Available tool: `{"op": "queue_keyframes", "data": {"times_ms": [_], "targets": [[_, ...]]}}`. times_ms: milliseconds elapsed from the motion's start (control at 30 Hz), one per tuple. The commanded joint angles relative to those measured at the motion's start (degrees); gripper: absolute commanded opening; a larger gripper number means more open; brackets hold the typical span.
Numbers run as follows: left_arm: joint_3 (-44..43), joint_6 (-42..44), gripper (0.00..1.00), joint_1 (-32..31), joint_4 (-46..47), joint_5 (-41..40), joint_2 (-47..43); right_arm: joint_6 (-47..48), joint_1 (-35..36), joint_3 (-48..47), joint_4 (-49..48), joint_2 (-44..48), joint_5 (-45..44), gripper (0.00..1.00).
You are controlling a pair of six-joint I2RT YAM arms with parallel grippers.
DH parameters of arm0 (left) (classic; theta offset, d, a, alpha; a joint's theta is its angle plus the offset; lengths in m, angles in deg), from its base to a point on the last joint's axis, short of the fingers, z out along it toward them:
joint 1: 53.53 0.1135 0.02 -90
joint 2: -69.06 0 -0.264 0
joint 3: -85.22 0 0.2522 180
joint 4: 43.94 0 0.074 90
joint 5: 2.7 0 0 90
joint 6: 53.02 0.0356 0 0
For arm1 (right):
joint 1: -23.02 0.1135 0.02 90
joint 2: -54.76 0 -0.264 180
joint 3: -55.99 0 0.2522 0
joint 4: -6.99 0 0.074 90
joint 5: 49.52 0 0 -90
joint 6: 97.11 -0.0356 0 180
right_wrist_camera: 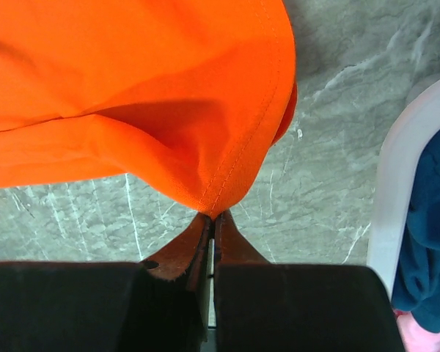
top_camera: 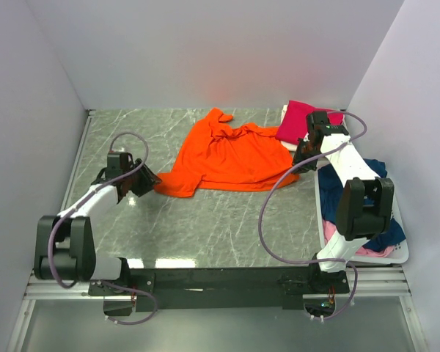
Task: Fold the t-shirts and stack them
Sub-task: Flatten the tshirt out
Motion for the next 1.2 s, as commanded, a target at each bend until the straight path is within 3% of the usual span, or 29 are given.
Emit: {"op": "queue_keyframes", "data": {"times_ms": [0,767,1033,1167], "targets": [[-1.6,0.9,0.50,-0.5,-1.4,-3.0,2.3,0.0,-0.5,-2.1,-0.7,0.0,0.4,0.00],[-8.0,5.6,0.50,-0.5,4.4,-4.5,16.6,-0.2,-0.4,-0.9,-0.4,1.2,-0.3,0.00],[-12.4,9.3,0.47,-2.7,-1.3,-10.3,20.6,-0.5,-0.5,-1.1,-0.4,0.8,0.1,0.00],[-14.7,9.6,0.40,-3.2,-4.4,-12.6,23.0,-0.5,-0.5,-1.1,-0.4,0.8,-0.1,0.00]]}}
